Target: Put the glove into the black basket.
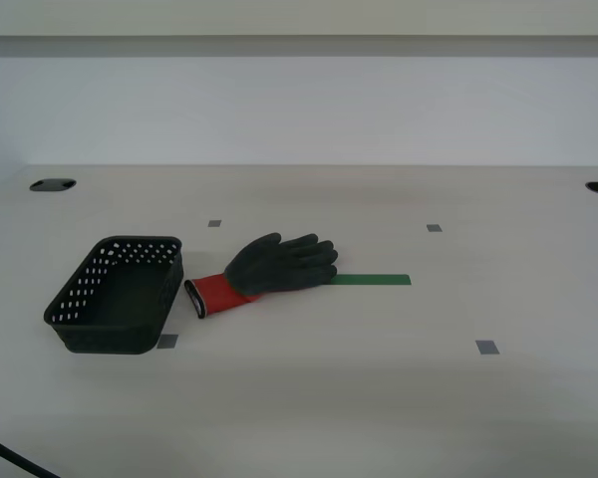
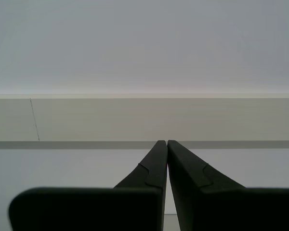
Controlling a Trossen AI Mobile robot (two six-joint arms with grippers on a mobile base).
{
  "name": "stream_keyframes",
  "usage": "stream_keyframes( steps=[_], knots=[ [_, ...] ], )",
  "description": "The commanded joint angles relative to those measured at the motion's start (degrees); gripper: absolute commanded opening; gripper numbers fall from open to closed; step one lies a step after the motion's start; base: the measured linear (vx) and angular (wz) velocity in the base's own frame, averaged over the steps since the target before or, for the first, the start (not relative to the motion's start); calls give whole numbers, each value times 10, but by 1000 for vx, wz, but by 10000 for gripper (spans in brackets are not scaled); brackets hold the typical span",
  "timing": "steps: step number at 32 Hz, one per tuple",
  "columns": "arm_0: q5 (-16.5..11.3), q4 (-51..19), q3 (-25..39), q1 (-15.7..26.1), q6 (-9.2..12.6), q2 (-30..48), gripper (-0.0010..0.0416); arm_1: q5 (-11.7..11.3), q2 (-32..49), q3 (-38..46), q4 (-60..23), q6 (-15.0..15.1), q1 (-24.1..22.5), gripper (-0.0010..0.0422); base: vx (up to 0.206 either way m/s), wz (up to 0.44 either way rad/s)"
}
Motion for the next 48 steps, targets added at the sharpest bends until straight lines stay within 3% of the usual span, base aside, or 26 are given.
stream_keyframes(
  steps=[1, 19, 24, 28, 34, 48],
  knots=[
    [0, 2, 1, 0, 0, 0, 0, 1, 0, 0, -30, 2, 0, 0, 0, 0],
    [0, 1, 1, 0, 0, 0, 1, 2, 0, 10, -46, 0, 0, -1, 0, 0],
    [0, 1, 1, 0, 0, 0, 1, 3, 2, 50, -143, 0, -1, -1, 0, 0],
    [0, 1, 1, 1, 0, 0, 1, 22, 8, 81, -196, -2, -8, -1, 0, 0],
    [0, 1, 1, 1, 0, 0, 0, 24, 39, 142, -293, -15, -38, -1, 0, 0],
    [0, 1, 1, 0, 0, 0, 1, 14, 240, 328, -534, -12, -130, -1, 0, 0]
  ],
)
